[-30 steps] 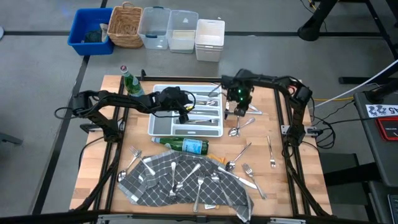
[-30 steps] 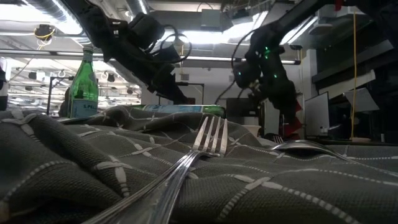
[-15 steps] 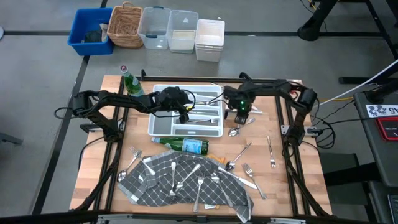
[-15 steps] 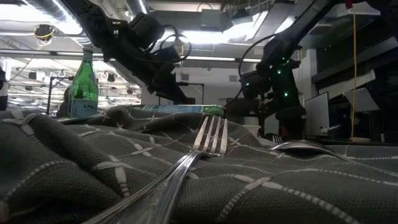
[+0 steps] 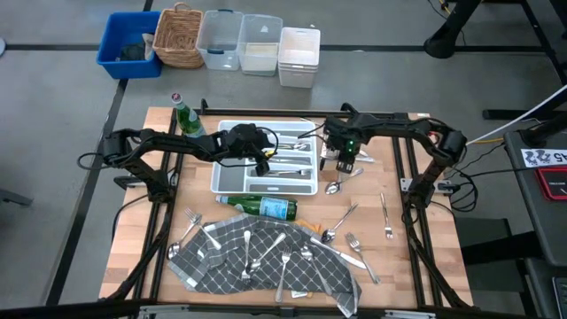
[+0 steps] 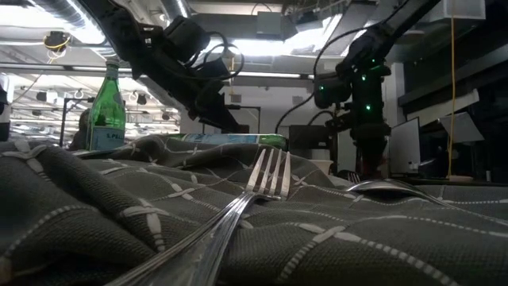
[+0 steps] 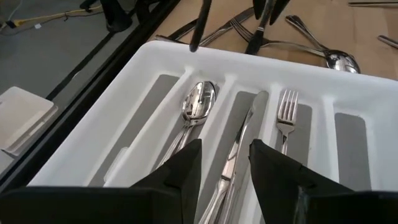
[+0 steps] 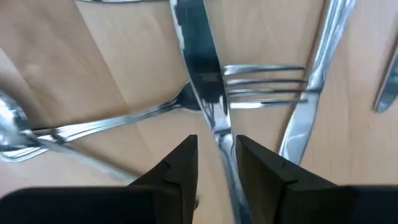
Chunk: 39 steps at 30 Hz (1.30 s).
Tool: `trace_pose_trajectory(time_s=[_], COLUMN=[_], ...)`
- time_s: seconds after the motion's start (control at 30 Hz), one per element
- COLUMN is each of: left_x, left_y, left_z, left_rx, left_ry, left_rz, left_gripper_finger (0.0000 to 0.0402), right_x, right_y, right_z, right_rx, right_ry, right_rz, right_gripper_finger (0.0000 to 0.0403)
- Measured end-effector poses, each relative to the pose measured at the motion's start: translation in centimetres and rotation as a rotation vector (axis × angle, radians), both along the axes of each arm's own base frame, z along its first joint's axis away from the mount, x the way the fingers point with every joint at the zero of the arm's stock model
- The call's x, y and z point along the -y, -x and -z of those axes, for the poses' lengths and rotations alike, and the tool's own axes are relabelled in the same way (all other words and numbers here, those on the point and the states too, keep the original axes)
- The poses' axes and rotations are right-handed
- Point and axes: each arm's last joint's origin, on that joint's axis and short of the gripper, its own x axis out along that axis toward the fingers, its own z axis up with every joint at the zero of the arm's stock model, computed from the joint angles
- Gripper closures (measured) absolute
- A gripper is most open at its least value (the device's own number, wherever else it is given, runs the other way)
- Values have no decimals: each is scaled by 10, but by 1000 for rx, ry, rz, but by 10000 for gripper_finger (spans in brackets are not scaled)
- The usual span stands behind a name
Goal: Sort silverware
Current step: Put the silver table knife into the silverware tray
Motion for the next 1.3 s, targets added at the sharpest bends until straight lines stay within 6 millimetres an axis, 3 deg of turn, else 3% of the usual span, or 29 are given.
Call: trace_pose_trajectory(time_s=[0.17,0.37,0.87,1.1,1.3], left_x=[0,0,0,0,0], left_y=[0,0,0,0,0], left_z=[0,0,0,0,0], left_rx=[16,17,17,19,19], left_ry=[33,36,35,33,33], left_rz=[-23,-25,-25,-24,-24], left_gripper_finger=[279,279,279,279,279], right_x=[-4,-6,-9,10,22], right_y=[7,11,19,30,39], right_z=[20,30,3,3,4], right_rx=[0,6,85,99,167], right_ry=[17,68,121,112,6], right_rz=[-17,-8,9,85,113], right_gripper_finger=[290,290,290,290,290])
